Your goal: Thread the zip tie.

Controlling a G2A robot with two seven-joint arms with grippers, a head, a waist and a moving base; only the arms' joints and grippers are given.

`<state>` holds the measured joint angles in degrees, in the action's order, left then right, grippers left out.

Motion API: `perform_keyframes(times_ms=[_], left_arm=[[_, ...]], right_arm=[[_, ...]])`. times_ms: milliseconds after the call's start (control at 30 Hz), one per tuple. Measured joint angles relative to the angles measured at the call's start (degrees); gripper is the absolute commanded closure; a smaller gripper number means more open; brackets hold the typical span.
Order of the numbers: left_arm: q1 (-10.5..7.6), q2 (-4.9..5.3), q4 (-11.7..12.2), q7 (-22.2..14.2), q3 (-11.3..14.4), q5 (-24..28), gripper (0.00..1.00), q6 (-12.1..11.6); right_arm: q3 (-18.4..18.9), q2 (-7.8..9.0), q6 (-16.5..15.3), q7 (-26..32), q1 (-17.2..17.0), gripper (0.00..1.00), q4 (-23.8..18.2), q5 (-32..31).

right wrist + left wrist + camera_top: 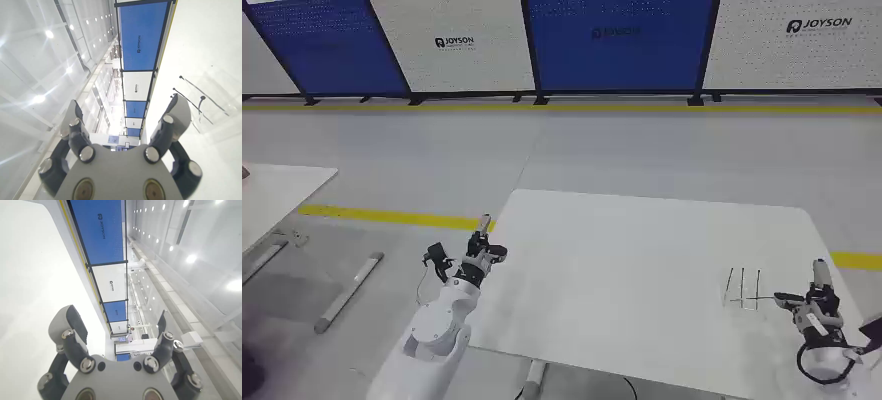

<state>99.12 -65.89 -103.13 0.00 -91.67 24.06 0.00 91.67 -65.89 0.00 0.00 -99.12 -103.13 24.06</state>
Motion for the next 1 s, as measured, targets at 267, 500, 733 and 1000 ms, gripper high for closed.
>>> perform_keyframes(times_ms=[267,500,733,1000], left_arm=[[0.00,0.00,0.00,0.00,0.00,0.00,0.00,0.00],[0.00,0.00,0.00,0.00,0.00,0.00,0.00,0.00],[0.00,0.00,0.00,0.00,0.00,0.00,0.00,0.00],[0.00,0.00,0.00,0.00,0.00,0.00,0.00,0.00]], right_arm=[[2.92,0.87,1.50,13.71,1.96,0.00,1.09,1.50],[8.55,3.10,6.72,40.19,7.19,0.00,3.69,0.11],[9.72,3.44,5.60,43.48,8.43,0.00,4.98,-1.77],[9.60,3.49,5.73,43.59,8.45,0.00,5.11,-1.66]])
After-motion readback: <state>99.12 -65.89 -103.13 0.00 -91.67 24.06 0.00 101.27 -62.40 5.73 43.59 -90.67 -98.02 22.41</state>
